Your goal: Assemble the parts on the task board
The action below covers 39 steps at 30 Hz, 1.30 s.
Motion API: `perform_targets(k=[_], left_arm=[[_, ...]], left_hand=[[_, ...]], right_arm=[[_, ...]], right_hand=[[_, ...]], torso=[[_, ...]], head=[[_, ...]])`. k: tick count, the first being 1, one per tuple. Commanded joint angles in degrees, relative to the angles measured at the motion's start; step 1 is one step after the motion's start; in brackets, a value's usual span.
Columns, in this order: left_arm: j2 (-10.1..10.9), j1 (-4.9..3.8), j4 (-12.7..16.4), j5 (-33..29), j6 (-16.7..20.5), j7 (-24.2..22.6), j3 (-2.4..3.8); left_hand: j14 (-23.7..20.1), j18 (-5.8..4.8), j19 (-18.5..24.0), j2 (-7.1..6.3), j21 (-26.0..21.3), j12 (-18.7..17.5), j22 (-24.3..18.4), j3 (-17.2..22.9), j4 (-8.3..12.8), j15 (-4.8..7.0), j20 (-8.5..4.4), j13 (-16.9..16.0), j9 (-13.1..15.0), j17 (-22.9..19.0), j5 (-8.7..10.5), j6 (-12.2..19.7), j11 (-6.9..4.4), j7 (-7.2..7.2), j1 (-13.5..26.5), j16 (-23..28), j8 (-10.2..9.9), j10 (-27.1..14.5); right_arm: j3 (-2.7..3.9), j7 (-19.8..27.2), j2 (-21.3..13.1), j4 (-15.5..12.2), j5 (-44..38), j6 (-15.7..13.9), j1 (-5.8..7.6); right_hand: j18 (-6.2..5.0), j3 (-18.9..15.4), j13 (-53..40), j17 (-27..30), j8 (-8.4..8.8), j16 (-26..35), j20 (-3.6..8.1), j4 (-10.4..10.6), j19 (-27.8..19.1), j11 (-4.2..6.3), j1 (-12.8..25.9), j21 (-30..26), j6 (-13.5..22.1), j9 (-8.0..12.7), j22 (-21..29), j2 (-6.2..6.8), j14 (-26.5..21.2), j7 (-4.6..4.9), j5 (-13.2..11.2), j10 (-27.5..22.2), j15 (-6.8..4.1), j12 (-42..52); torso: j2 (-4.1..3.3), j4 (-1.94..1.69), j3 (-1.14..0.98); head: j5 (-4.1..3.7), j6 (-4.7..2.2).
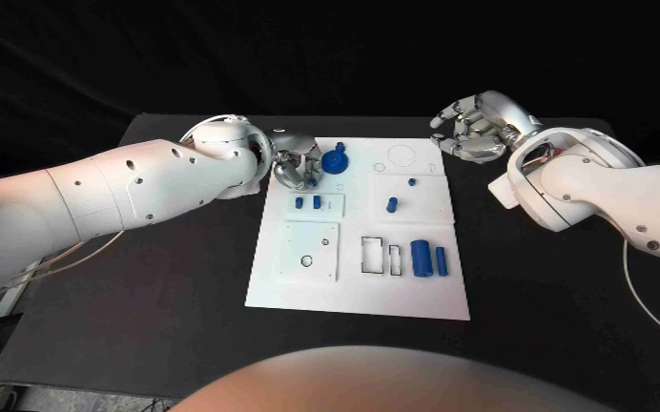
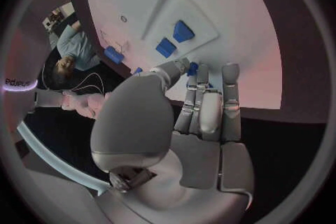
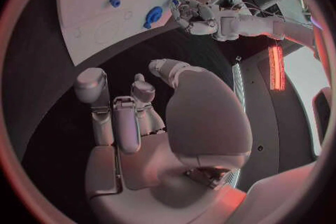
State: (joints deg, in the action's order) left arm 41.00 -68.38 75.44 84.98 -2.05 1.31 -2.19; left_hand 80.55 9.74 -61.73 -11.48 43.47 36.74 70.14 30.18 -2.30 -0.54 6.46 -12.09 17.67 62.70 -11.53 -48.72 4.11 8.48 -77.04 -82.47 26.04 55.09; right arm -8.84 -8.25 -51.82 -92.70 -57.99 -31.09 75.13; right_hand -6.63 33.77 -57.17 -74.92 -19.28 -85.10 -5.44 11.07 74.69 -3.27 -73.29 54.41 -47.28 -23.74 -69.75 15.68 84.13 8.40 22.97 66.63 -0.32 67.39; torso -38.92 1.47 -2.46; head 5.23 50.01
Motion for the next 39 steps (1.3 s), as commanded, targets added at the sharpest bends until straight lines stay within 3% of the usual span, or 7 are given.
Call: perform_targets(k=[1, 6, 24, 26, 28, 35, 39], left_arm=[[-0.1, 0.01, 0.1, 0.2, -0.9, 0.4, 0.02], [0.0, 0.01, 0.1, 0.0, -0.4, 0.2, 0.02], [0.2, 0.02, 0.1, -0.1, 0.4, 0.3, 0.02], [0.3, 0.03, 0.2, -0.1, 0.4, 0.4, 0.02], [0.5, 0.04, 0.3, -0.1, 0.4, 0.4, 0.02], [1.8, 0.05, 0.9, -0.8, 1.0, 0.8, 0.06], [2.8, 0.03, 1.4, -5.4, 1.6, 0.0, 0.34]], left_hand=[[-0.2, -0.24, -0.1, -0.23, -0.2, -0.3, 0.0, -0.4, 0.1, -0.14, 0.37, 0.1, -0.1, -0.1, -0.33, 0.4, 0.3, 0.0, 0.5, -0.3, -0.3, 0.0], [-0.4, -0.21, -0.2, -0.64, -0.6, -0.2, -0.1, -1.0, -0.5, -0.2, 0.46, 0.0, -0.3, -0.5, -0.4, 2.2, 0.33, 0.22, 1.1, -0.2, -1.5, -0.1], [-0.4, -0.24, -0.5, -1.26, -0.9, -0.2, -0.1, -2.1, -1.5, -0.25, 0.54, -0.1, -0.5, -0.5, -1.04, 3.3, 0.39, 0.21, 2.0, -0.4, -2.0, -0.3], [-0.4, -0.22, -0.5, -1.54, -1.1, -0.1, -0.2, -2.5, -1.7, -0.24, 0.54, -0.1, -0.5, -0.5, -1.28, 3.6, 0.39, 0.17, 2.2, -0.4, -2.2, -0.4], [-0.5, -0.2, -0.6, -1.95, -1.3, 0.0, -0.2, -3.1, -2.2, -0.23, 0.52, -0.3, -0.6, -0.7, -2.71, 4.2, 0.36, -0.01, 2.5, -0.4, -2.4, -0.7], [-1.6, -0.17, -0.4, -2.64, -2.7, -0.3, -0.5, -5.2, -3.7, -0.56, 0.74, -0.3, -0.8, -2.6, -3.97, 6.1, 0.84, -0.11, 3.1, 0.0, -3.0, -2.9], [-2.8, -0.09, 0.1, -2.47, -4.0, -1.5, -0.9, -6.4, -4.7, -1.1, 1.15, 0.2, -0.9, -4.9, -4.44, 7.3, 1.49, -0.06, 2.9, 0.7, -3.0, -5.1]], right_arm=[[0.0, -0.1, 0.1, 0.0, -0.6, 0.9, -0.02], [0.0, -0.2, 0.1, 0.0, -0.7, 0.7, -0.02], [0.0, -0.3, 0.1, 0.1, -0.9, 0.8, -0.02], [0.0, -0.3, 0.1, 0.1, -0.9, 0.8, -0.02], [0.0, -0.3, 0.1, 0.2, -0.9, 0.8, -0.02], [0.0, -0.3, -0.1, 0.2, -0.9, 0.7, -0.03], [0.0, -0.3, -0.1, 0.4, -0.9, 0.7, -0.03]], right_hand=[[-0.83, 0.1, 0.1, -5.4, -0.39, 0.2, 0.09, 0.0, -0.4, -0.09, 0.6, -0.4, 0.1, -0.1, 0.1, -0.02, 2.7, -0.16, 0.2, 0.4, -0.39, 0.1], [-0.96, 0.1, 0.4, -4.9, -0.38, 0.5, 0.09, 0.0, -0.7, -0.09, 0.6, -1.1, 0.2, -0.1, 0.4, 0.01, 2.5, -0.16, 0.2, 0.2, -0.39, -0.1], [-0.99, 0.2, 0.4, -4.7, -0.36, 0.6, 0.09, -0.1, -0.8, -0.1, 0.7, -1.3, 0.3, -0.1, 0.6, 0.04, 2.4, -0.15, 0.2, 0.2, -0.38, -0.1], [-1.01, 0.2, 0.5, -4.6, -0.37, 0.7, 0.08, -0.1, -0.8, -0.1, 0.7, -1.5, 0.3, -0.1, 0.6, 0.02, 2.4, -0.15, 0.3, 0.1, -0.38, -0.2], [-1.05, 0.2, 0.6, -4.4, -0.37, 0.8, 0.08, -0.1, -0.9, -0.1, 0.7, -1.7, 0.3, -0.1, 0.8, 0.03, 2.3, -0.15, 0.3, 0.0, -0.38, -0.3], [-1.12, 0.2, 0.9, -4.2, -0.36, 0.9, 0.08, -0.2, -1.1, -0.11, 0.7, -2.0, 0.3, -0.1, 0.9, 0.09, 2.2, -0.14, 0.2, -0.2, -0.37, -0.4], [-1.16, 0.2, 1.1, -4.0, -0.37, 1.0, 0.08, -0.2, -1.2, -0.11, 0.7, -2.3, 0.3, -0.1, 1.1, 0.1, 2.2, -0.14, 0.2, -0.3, -0.37, -0.6]], torso=[[-0.03, -0.01, 0.03], [-0.04, -0.02, 0.05], [-0.02, 0.0, 0.0], [-0.01, 0.02, 0.01], [-0.02, 0.03, 0.01], [0.01, -0.02, 0.02], [0.01, -0.02, 0.05]], head=[[0.01, -0.01], [0.01, -0.01], [0.08, -0.01], [0.09, -0.01], [0.06, -0.01], [-0.09, -0.02], [-0.07, -0.01]])
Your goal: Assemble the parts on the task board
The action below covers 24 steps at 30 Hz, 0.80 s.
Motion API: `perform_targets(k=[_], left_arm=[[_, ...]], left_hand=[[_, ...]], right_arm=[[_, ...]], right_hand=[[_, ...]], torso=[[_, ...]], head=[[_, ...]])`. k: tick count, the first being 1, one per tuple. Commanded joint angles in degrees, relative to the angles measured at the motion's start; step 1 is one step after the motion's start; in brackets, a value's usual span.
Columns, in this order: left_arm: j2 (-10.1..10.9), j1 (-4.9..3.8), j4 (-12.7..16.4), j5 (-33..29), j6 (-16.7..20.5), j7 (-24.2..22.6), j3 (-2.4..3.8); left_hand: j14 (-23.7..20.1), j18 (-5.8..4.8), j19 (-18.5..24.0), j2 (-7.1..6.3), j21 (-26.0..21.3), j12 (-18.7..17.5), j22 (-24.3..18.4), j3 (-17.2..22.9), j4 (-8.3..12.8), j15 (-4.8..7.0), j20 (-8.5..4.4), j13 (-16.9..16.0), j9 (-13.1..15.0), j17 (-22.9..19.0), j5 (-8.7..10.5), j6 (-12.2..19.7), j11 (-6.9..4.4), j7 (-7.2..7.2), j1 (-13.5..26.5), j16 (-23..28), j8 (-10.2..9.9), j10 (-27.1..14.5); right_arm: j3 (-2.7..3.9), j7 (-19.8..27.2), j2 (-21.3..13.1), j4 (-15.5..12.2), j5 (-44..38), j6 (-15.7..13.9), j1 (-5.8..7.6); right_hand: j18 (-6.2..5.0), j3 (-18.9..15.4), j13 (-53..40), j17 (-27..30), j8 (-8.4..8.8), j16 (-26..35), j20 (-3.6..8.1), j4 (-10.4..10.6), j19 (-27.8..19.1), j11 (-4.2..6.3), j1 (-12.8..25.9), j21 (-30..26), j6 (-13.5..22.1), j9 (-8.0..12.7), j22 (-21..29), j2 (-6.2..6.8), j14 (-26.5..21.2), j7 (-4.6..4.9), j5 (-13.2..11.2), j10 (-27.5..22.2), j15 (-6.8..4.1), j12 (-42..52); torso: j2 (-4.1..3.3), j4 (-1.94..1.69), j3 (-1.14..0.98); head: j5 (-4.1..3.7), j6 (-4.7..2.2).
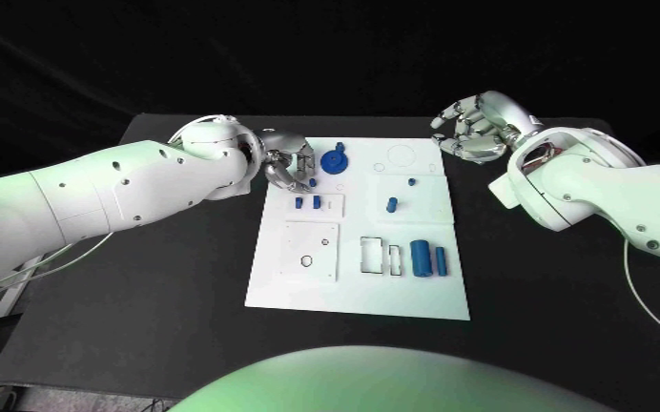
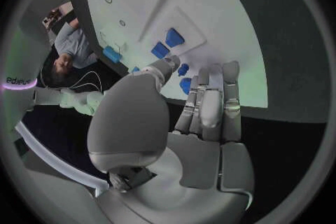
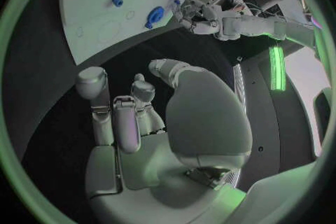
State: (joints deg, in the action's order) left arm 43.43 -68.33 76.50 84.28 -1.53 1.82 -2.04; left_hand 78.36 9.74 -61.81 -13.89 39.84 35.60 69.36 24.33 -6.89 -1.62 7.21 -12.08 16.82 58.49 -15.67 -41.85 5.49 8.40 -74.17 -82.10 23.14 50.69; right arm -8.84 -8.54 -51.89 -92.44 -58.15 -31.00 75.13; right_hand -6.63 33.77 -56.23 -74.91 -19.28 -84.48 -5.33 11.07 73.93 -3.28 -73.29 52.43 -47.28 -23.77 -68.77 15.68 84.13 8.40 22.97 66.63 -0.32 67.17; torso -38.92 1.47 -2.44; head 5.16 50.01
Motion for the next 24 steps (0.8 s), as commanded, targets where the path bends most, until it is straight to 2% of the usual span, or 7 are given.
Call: perform_targets(k=[1, 2, 7, 10, 13, 15, 24], left_arm=[[0.8, -0.04, 0.4, -8.5, 1.1, -1.0, 0.3], [1.1, -0.05, 0.5, -11.3, 1.0, -1.4, 0.38], [2.9, -0.11, 1.1, -23.3, 2.1, -3.6, 0.87], [3.8, -0.18, 1.1, -29.1, 4.8, -4.2, 1.02], [4.9, -0.3, 1.1, -40.6, 8.7, -4.4, 1.11], [5.5, -0.36, 1.2, -49.4, 9.4, -5.3, 1.13], [7.8, -0.41, 4.6, -73.9, 8.6, -12.1, 1.13]], left_hand=[[-2.1, 0.15, 1.2, -0.01, -2.3, -1.0, -0.8, -1.2, -0.7, -0.32, 0.66, 0.6, 0.0, -3.9, -0.49, 0.4, 0.48, 0.07, 0.1, 1.3, 0.1, -1.8], [-4.3, 0.4, 2.4, 0.05, -4.1, -1.3, -1.5, -1.8, -1.1, -0.59, 0.88, 0.7, 0.0, -8.1, -0.77, 0.4, 0.75, 0.16, 0.0, 2.8, 0.3, -2.5], [-6.7, 0.42, 3.1, 0.26, -5.3, -2.1, -1.7, -4.4, -2.6, -1.23, 1.48, 1.4, -0.2, -12.5, -0.82, 1.4, 1.46, 0.38, 0.2, 4.2, 0.6, -4.8], [-8.6, 0.47, 3.3, 1.03, -6.0, -2.3, -1.9, -5.7, -3.8, -1.57, 1.84, 1.7, -0.2, -15.9, -1.77, 1.5, 1.81, 0.64, 0.0, 5.3, 0.9, -5.9], [-12.3, 0.64, 3.6, 4.33, -7.2, -1.3, -2.4, -3.5, -3.8, -1.37, 1.93, 1.8, -0.1, -23.1, -2.68, -0.3, 1.7, 1.97, -3.4, 8.5, 1.9, -4.6], [-11.1, 0.73, 3.2, 4.99, -7.3, -0.2, -2.4, -0.8, -2.6, -0.94, 1.57, 1.8, -0.3, -22.1, -5.59, -1.2, 1.23, 2.0, -5.8, 8.2, 2.3, -1.9], [-17.6, 0.56, 7.4, 4.31, -11.5, -1.2, -4.5, 0.8, -2.6, -0.9, 1.46, 3.5, -0.3, -32.0, -0.68, -3.1, 0.91, 1.46, -4.0, 16.0, 3.9, 0.6]], right_arm=[[0.0, 0.0, 0.0, 0.3, -0.7, 0.6, -0.03], [0.0, 0.0, 0.0, 0.4, -0.7, 0.6, -0.03], [0.0, -0.6, 0.2, 1.3, -0.8, 2.7, -0.03], [0.0, -0.8, 0.5, 2.0, -1.5, 5.4, -0.03], [-0.01, -0.5, 0.9, 2.8, -3.4, 8.6, -0.03], [-0.02, -0.1, 1.2, 3.3, -5.0, 10.8, -0.04], [-0.17, -1.2, 4.1, 5.3, -21.8, 18.8, -0.97]], right_hand=[[-1.18, 0.2, 0.4, -3.9, -0.37, 0.5, -0.03, -0.2, -0.5, -0.12, 0.7, -0.5, 0.3, -0.1, 0.2, 0.12, 2.1, -0.13, 0.2, -0.5, -0.37, -0.5], [-1.18, 0.2, 0.4, -3.9, -0.37, 0.5, -0.03, -0.2, -0.5, -0.12, 0.7, -0.5, 0.3, -0.1, 0.2, 0.12, 2.1, -0.13, 0.2, -0.5, -0.37, -0.5], [-1.83, 0.5, 10.7, -1.2, -0.43, 2.4, -0.16, -0.5, -2.4, -0.26, 1.1, -4.9, 0.9, -0.3, 2.4, 0.26, 0.9, 0.0, -0.6, -7.9, -0.25, -8.9], [-2.15, 1.0, 17.3, 1.1, -0.64, 4.0, -0.18, -1.3, -2.9, -0.45, 0.8, -7.3, 1.2, -0.6, 3.7, 0.37, 0.0, 0.09, -4.2, -10.8, -0.21, -16.2], [-1.94, 2.2, 24.0, 2.8, -0.9, 5.2, -0.24, -2.9, -1.8, -0.7, -0.6, -7.0, 0.4, -0.6, 3.3, 0.33, -0.2, 0.21, -10.1, -12.1, -0.06, -25.7], [-1.7, 2.9, 28.5, 2.6, -0.3, 5.0, -0.31, -3.7, -0.9, -0.95, -1.0, -5.7, -0.8, -0.2, 2.4, 0.35, 0.3, 0.24, -11.8, -10.9, 0.22, -31.7], [-0.68, 4.1, 40.1, 0.0, 1.06, 3.0, -1.04, -7.1, 2.0, -2.05, -2.3, 0.2, -5.7, 0.5, -1.8, -0.5, 1.7, 0.48, -13.0, -8.7, 0.98, -48.1]], torso=[[0.0, -0.03, 0.04], [0.03, -0.02, 0.04], [0.07, -0.07, 0.02], [0.08, -0.02, 0.01], [0.1, -0.01, 0.02], [0.1, -0.01, 0.02], [-0.02, -0.06, 0.07]], head=[[-0.01, -0.01], [0.0, -0.01], [-0.04, -0.23], [-0.05, -0.32], [-0.18, -0.58], [-0.3, -0.74], [-3.17, -2.19]])
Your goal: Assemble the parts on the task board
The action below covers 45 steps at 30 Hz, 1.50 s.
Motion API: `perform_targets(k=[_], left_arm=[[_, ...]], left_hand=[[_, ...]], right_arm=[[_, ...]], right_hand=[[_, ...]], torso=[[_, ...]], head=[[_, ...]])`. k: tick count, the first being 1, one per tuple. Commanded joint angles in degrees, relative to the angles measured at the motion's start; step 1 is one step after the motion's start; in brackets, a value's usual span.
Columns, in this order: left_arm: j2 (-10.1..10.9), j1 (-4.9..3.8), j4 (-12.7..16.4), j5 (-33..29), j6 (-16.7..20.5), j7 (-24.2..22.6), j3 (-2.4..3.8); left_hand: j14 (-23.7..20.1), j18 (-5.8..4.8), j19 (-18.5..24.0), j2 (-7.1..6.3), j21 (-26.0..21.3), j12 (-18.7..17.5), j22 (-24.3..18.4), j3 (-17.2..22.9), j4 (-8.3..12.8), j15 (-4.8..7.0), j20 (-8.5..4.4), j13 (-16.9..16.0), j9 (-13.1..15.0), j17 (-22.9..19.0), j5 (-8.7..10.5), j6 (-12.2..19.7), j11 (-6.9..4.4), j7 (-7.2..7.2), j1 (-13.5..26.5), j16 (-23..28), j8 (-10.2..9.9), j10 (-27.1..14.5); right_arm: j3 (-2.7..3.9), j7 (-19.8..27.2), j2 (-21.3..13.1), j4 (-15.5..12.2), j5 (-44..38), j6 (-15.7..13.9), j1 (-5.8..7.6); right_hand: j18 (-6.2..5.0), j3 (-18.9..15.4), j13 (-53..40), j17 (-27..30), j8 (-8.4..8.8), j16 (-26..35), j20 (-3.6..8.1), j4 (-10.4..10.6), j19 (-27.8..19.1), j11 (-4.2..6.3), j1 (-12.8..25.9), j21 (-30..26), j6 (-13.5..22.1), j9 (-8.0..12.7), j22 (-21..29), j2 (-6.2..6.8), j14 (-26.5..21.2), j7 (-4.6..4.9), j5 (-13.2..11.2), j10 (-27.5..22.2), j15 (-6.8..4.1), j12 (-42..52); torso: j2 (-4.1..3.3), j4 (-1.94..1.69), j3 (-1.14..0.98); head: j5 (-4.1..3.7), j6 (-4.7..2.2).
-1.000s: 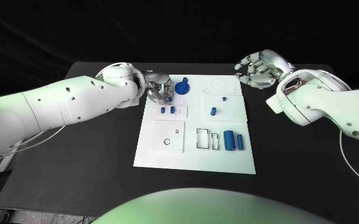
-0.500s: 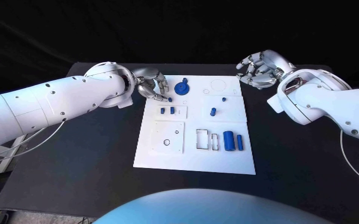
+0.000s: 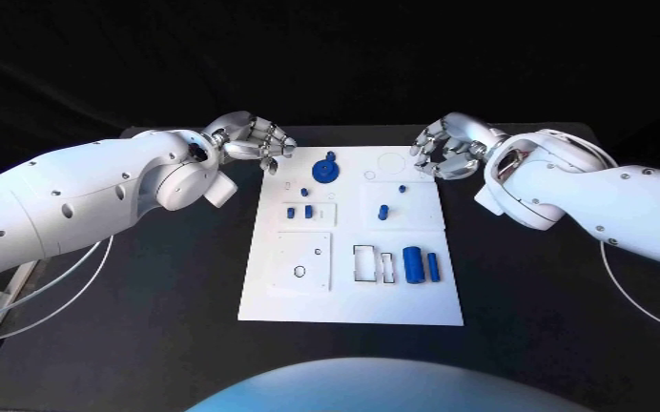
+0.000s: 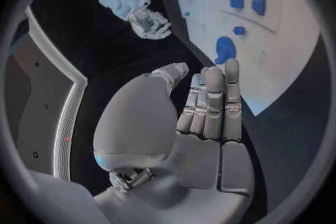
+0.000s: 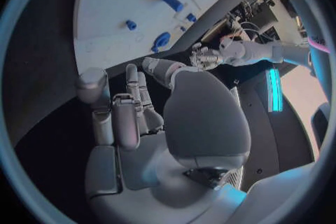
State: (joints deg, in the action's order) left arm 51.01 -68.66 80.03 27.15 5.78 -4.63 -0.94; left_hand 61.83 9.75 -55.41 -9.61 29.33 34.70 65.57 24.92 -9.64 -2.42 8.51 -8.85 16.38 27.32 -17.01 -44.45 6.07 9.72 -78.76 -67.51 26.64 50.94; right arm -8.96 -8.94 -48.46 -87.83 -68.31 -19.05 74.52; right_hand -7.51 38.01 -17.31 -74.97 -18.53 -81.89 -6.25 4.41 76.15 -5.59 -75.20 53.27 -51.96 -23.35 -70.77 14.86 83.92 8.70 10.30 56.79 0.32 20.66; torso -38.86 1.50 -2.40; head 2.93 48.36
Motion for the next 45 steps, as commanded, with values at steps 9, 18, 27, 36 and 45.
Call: perform_targets(k=[9, 18, 27, 36, 45], left_arm=[[1.0, -0.04, 3.0, -20.4, 0.0, -10.7, -0.01], [1.1, -0.03, 4.1, -19.3, 0.7, -11.4, -0.02], [1.1, -0.03, 4.5, -19.0, 1.0, -11.2, -0.03], [1.2, -0.03, 4.5, -18.7, 1.3, -10.6, -0.03], [1.1, -0.03, 4.8, -17.3, 0.8, -10.0, -0.03]], left_hand=[[-1.2, 0.65, 1.0, -2.18, -3.6, -4.1, -3.5, -0.1, -0.7, 0.76, -0.58, 2.5, 0.5, -2.5, 2.3, -5.3, -1.07, -1.45, 2.5, 3.8, -0.5, 6.9], [-1.1, 0.6, 0.6, -3.55, -5.2, -8.5, -5.3, -1.4, -1.2, 0.49, -0.23, 4.1, 0.2, -3.1, 5.5, -5.7, -0.63, -1.02, 3.1, 5.0, -3.0, 8.4], [-1.0, 0.61, 0.4, -3.39, -5.4, -9.3, -5.7, -1.5, -1.2, 0.44, -0.19, 4.2, 0.2, -3.2, 5.39, -5.3, -0.54, -0.83, 2.9, 5.1, -3.7, 8.7], [-0.9, 0.61, 0.2, -3.25, -5.6, -9.8, -6.0, -1.6, -1.1, 0.39, -0.16, 4.3, 0.1, -3.2, 5.07, -4.9, -0.47, -0.66, 2.6, 5.1, -4.2, 8.9], [-0.8, 0.61, 0.0, -3.07, -5.7, -10.3, -6.2, -1.7, -1.0, 0.34, -0.12, 4.4, 0.1, -3.2, 4.83, -4.4, -0.38, -0.48, 2.3, 5.2, -4.5, 9.0]], right_arm=[[-0.17, -1.5, 3.5, 3.7, -20.8, 9.5, -2.1], [-0.21, -1.8, 5.6, 4.6, -24.1, 9.3, -2.89], [-0.22, -1.9, 6.4, 4.3, -25.5, 9.2, -3.33], [-0.22, -2.9, 6.5, 3.9, -26.6, 10.2, -3.7], [-0.24, -5.2, 7.0, 4.2, -32.1, 12.0, -4.27]], right_hand=[[0.58, -0.7, 3.0, -1.3, 0.82, -0.4, -0.13, -0.9, 0.7, 0.13, 0.1, 1.6, -1.8, 0.3, -1.2, 0.72, 2.5, 0.22, -1.0, 2.0, 0.52, -4.1], [0.79, -1.0, 3.7, -1.7, 1.29, -0.8, -0.15, -1.2, 1.3, -0.04, 0.2, 2.7, -1.7, 0.4, -1.9, 1.02, 2.8, 0.36, -1.4, 2.1, 0.63, -5.2], [1.14, -0.9, 4.3, -2.8, 1.33, -1.5, -0.13, -1.5, 2.1, 0.11, 0.1, 4.7, -2.5, 0.4, -3.1, 0.71, 3.2, 0.2, -0.4, 3.3, 0.57, -5.8], [1.45, -0.7, 4.5, -3.5, 0.73, -2.0, 0.36, -2.6, 3.0, 0.92, -0.6, 6.8, -4.6, -0.3, -4.5, -0.04, 3.5, -0.55, 0.8, 6.5, -0.07, -6.0], [1.48, -0.7, 4.3, -3.9, 0.63, -2.2, 0.6, -3.0, 3.1, 1.16, -0.9, 7.1, -5.0, -0.5, -4.8, -0.18, 3.6, -0.76, 1.0, 7.2, -0.24, -5.9]], torso=[[-0.13, -0.1, -0.1], [-0.15, -0.15, -0.02], [-0.11, -0.07, 0.02], [-0.12, -0.07, 0.02], [-0.13, -0.04, -0.01]], head=[[-1.48, -1.32], [-1.18, -1.31], [-1.16, -0.88], [-1.16, -0.61], [-1.32, -0.34]])
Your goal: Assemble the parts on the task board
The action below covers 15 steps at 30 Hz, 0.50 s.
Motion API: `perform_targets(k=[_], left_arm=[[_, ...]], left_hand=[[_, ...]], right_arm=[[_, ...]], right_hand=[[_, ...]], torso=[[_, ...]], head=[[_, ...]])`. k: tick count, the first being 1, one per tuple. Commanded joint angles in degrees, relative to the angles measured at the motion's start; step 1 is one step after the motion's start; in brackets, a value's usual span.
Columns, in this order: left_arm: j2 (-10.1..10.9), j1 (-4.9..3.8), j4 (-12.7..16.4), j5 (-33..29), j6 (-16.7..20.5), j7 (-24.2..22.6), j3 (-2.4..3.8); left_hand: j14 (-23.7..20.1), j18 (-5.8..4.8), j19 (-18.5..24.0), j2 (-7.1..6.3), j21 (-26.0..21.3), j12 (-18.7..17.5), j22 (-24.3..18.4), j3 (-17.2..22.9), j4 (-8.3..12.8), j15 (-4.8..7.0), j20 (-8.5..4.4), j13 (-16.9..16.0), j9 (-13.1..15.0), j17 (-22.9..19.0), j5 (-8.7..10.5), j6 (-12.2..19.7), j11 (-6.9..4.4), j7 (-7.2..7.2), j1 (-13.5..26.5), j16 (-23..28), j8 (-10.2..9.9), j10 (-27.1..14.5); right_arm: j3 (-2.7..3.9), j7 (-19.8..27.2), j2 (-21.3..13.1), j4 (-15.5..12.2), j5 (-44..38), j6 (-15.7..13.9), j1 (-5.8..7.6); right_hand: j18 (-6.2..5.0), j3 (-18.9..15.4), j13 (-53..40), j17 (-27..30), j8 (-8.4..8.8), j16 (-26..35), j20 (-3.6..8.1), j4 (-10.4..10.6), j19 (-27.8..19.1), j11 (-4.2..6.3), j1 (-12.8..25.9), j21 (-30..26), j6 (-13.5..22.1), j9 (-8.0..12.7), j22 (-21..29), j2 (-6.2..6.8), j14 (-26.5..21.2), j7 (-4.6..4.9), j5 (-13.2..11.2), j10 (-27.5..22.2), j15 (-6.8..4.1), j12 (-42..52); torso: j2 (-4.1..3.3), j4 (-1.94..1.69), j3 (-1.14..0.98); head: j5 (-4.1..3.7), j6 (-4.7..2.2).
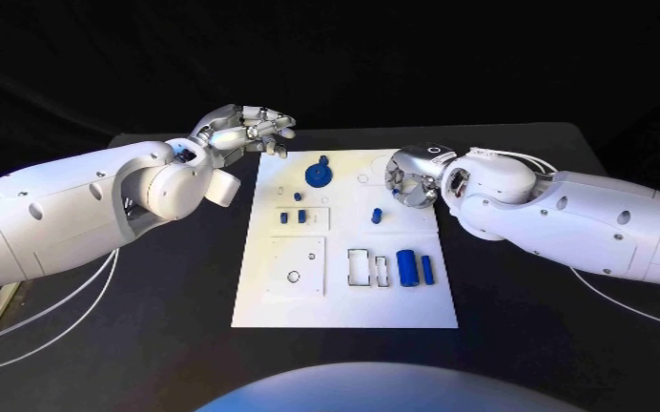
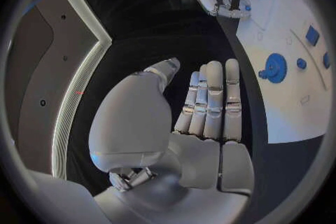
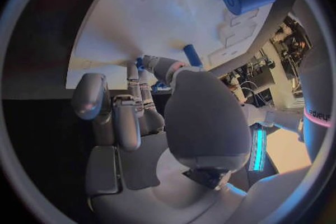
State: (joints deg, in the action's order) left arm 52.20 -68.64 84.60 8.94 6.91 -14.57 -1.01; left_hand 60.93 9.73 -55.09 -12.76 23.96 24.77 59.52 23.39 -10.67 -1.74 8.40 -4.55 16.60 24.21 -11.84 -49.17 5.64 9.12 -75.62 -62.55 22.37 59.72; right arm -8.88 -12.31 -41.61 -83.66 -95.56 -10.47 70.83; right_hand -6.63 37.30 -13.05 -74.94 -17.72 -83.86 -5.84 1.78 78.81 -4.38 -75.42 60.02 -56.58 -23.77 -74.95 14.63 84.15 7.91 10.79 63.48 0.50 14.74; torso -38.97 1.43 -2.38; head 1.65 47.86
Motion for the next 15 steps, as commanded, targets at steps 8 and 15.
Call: perform_targets(k=[8, 15], left_arm=[[0.0, -0.05, 0.3, 1.4, -0.7, -0.1, 0.04], [-0.1, -0.05, 0.2, 1.8, -1.1, 0.2, 0.04]], left_hand=[[0.6, 0.67, -0.7, 0.34, -0.2, -0.7, -0.2, -0.3, 0.1, -0.27, -0.04, 0.1, 0.0, 0.0, -0.58, 0.5, 0.03, 0.14, -1.1, 0.0, -0.4, 0.6], [0.5, 0.65, -0.7, 0.32, -0.3, -0.9, -0.3, -0.3, 0.2, -0.3, -0.04, 0.1, 0.0, 0.0, -0.63, 0.6, 0.07, 0.19, -1.1, 0.0, -0.4, 0.5]], right_arm=[[-0.36, -2.8, 0.4, -0.2, -8.9, 3.8, -1.23], [-0.38, -3.7, 0.2, -1.0, -9.7, 1.6, -1.43]], right_hand=[[0.71, 0.3, -0.1, -4.2, -0.22, -0.4, 0.38, -0.9, 0.6, 0.09, -1.1, 1.0, -0.8, -0.3, -1.0, -0.11, 3.4, -0.07, 0.9, 0.8, -0.53, 0.1], [1.18, 1.3, -0.9, -4.1, -1.03, -0.5, 0.81, -2.0, 1.7, 0.92, -1.9, 3.6, -2.9, -1.1, -2.5, -1.46, 3.5, -0.71, 1.0, 2.8, -1.36, 0.8]], torso=[[0.02, 0.05, -0.05], [-0.01, 0.01, -0.02]], head=[[-0.13, 0.43], [-0.2, 0.44]])
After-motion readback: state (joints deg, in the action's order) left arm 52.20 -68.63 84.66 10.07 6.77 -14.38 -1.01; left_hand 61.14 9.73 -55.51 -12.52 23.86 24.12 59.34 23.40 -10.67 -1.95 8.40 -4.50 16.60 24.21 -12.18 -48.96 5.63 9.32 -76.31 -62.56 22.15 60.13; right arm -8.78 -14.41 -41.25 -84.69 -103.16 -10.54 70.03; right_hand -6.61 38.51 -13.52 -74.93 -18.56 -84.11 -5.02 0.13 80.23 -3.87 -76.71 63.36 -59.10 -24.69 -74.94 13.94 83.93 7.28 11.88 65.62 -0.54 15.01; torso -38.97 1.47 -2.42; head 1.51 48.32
